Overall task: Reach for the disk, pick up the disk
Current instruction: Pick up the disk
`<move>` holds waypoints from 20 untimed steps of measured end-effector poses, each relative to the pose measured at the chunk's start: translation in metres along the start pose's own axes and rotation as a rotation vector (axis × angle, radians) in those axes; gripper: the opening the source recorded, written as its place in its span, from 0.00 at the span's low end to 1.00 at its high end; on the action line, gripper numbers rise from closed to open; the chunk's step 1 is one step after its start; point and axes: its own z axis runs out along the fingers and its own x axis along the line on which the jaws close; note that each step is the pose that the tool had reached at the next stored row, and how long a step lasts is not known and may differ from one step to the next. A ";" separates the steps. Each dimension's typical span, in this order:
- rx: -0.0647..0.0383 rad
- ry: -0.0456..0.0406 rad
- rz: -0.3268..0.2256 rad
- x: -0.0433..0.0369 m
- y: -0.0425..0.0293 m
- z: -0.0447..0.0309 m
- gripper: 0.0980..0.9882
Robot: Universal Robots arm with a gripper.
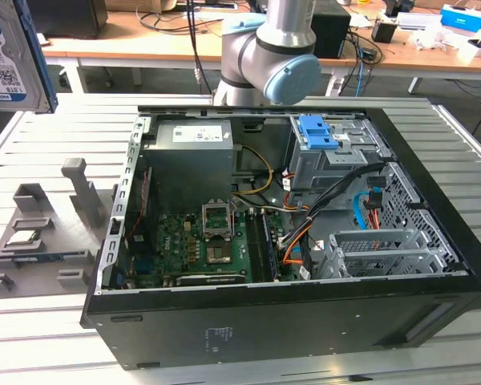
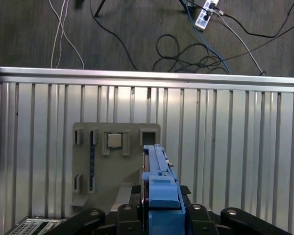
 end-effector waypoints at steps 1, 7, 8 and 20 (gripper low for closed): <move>0.000 0.0000 0.000 0.0001 -0.0026 0.0000 0.31; 0.000 0.0000 0.000 0.0007 -0.0197 -0.0002 0.31; 0.000 -0.0001 0.000 0.0008 -0.0222 -0.0002 0.31; 0.000 -0.0001 0.000 0.0023 -0.0675 -0.0008 0.31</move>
